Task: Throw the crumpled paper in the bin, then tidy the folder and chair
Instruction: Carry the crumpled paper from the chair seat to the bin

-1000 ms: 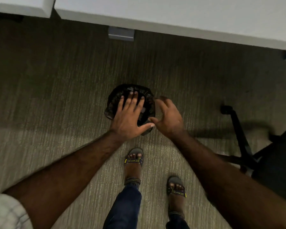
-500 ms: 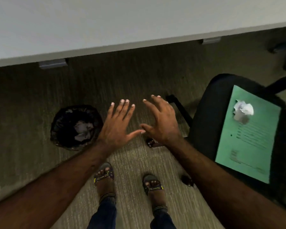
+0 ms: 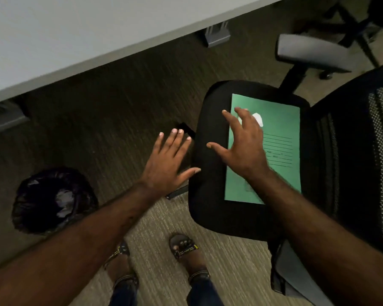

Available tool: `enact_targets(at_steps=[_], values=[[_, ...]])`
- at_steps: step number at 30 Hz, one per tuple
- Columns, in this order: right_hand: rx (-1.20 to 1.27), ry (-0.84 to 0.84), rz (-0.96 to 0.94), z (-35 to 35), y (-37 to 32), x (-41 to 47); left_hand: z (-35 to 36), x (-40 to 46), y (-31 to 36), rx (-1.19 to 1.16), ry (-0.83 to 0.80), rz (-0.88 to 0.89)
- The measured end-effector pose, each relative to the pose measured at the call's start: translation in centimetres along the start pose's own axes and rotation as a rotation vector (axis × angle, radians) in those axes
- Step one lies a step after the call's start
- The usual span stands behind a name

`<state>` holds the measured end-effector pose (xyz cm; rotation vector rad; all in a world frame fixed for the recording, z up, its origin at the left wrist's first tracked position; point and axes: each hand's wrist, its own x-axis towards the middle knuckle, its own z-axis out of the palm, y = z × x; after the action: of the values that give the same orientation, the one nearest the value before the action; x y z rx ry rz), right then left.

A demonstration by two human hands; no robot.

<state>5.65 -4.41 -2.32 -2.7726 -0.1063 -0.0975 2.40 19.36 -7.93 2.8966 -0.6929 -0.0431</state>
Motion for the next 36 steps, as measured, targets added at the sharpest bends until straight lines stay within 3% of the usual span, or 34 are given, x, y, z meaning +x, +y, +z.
enact_targets(at_steps=[3, 15, 21, 27, 36], values=[[-0.048, -0.024, 0.06, -0.8, 3.2, 1.3, 0.1, 2.1, 2.4, -0.015, -0.008, 0.033], [-0.088, -0.533, 0.115, 0.6, 9.4, 6.3, 2.0, 5.6, 7.9, 0.031, -0.03, 0.124], [-0.119, -0.349, 0.035, 0.9, 9.4, 4.7, 2.4, 5.2, 8.4, 0.039, -0.056, 0.119], [-0.12, -0.258, 0.071, 1.3, 8.7, 2.3, 1.7, 4.9, 8.3, 0.039, -0.066, 0.113], [-0.112, -0.287, 0.046, 1.5, 4.9, -0.9, 0.6, 3.0, 6.9, 0.016, -0.077, 0.055]])
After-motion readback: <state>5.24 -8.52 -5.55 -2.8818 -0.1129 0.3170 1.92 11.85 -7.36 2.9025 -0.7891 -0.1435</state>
